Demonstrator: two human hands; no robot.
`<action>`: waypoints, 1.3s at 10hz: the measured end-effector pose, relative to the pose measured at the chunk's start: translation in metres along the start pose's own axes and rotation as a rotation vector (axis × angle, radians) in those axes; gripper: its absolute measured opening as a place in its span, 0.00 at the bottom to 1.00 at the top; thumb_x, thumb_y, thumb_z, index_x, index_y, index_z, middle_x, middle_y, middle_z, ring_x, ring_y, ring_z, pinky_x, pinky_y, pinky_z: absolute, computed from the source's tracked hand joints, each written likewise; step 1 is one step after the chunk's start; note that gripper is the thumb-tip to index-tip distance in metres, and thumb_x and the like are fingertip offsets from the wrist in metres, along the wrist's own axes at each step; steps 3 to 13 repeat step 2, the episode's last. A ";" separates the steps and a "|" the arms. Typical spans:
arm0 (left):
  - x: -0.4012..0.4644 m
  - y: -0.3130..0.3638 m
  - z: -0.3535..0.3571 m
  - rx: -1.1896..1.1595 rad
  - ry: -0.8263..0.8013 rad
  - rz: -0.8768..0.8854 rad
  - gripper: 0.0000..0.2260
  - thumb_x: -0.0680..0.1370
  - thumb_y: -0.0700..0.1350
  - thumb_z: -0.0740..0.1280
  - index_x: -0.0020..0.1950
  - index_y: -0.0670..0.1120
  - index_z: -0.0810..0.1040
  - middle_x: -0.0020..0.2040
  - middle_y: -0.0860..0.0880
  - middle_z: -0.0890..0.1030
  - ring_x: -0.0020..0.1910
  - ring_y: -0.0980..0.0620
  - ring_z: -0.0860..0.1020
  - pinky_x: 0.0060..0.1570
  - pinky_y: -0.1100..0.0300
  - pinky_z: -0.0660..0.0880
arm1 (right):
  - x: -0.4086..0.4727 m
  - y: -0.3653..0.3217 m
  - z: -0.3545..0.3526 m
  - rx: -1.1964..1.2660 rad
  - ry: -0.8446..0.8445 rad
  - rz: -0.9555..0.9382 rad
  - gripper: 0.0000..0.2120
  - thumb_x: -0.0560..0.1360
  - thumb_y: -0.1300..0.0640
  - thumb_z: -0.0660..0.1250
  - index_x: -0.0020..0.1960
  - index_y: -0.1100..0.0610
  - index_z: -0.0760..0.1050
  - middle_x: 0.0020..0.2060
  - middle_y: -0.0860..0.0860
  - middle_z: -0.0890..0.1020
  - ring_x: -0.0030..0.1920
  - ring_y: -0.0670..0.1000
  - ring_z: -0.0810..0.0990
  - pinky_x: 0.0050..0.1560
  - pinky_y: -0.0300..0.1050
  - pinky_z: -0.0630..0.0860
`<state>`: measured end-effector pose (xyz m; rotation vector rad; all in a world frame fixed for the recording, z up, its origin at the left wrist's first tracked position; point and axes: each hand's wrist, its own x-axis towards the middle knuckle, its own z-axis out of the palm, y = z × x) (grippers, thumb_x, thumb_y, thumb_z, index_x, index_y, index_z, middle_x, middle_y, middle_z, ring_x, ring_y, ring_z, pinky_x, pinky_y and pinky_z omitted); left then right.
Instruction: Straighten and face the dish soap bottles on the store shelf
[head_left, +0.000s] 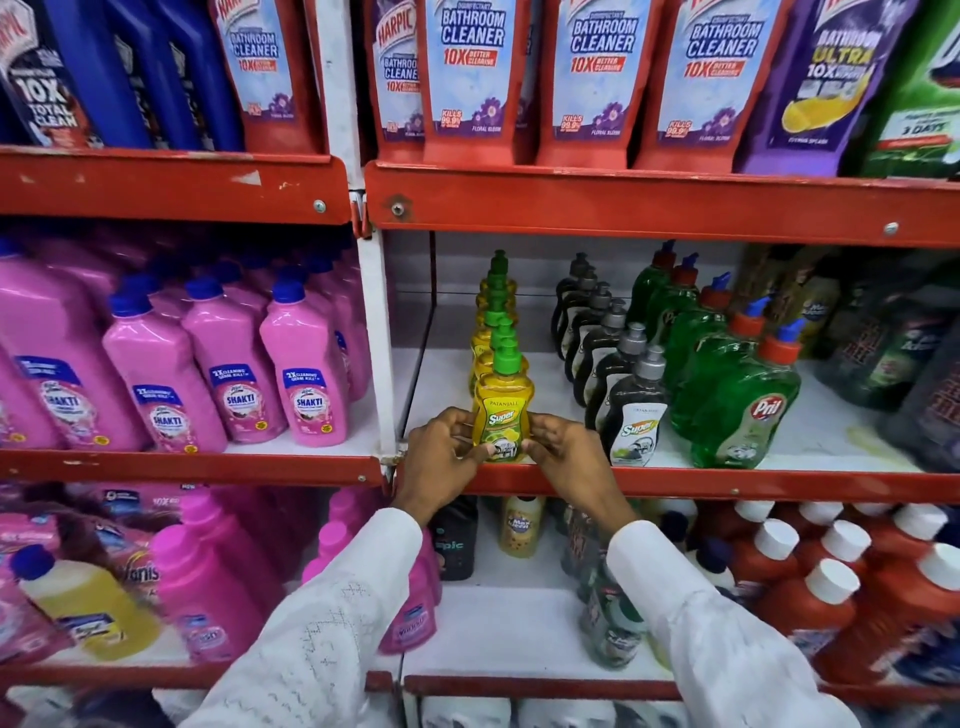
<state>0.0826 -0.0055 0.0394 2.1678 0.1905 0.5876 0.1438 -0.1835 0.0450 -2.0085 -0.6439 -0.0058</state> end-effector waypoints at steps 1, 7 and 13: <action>-0.001 0.000 -0.001 0.002 -0.011 -0.006 0.17 0.70 0.45 0.78 0.56 0.46 0.79 0.47 0.47 0.87 0.38 0.55 0.83 0.47 0.57 0.83 | 0.000 -0.003 -0.001 0.008 -0.012 -0.001 0.18 0.75 0.63 0.70 0.65 0.58 0.77 0.57 0.48 0.84 0.51 0.32 0.80 0.63 0.41 0.77; -0.003 0.007 -0.003 -0.012 -0.005 -0.017 0.18 0.71 0.44 0.77 0.59 0.44 0.78 0.50 0.45 0.87 0.42 0.52 0.84 0.50 0.54 0.83 | -0.004 -0.009 0.000 0.047 0.050 0.026 0.21 0.75 0.62 0.71 0.67 0.60 0.75 0.60 0.53 0.83 0.59 0.46 0.82 0.64 0.42 0.77; -0.003 0.007 -0.003 -0.012 -0.005 -0.017 0.18 0.71 0.44 0.77 0.59 0.44 0.78 0.50 0.45 0.87 0.42 0.52 0.84 0.50 0.54 0.83 | -0.004 -0.009 0.000 0.047 0.050 0.026 0.21 0.75 0.62 0.71 0.67 0.60 0.75 0.60 0.53 0.83 0.59 0.46 0.82 0.64 0.42 0.77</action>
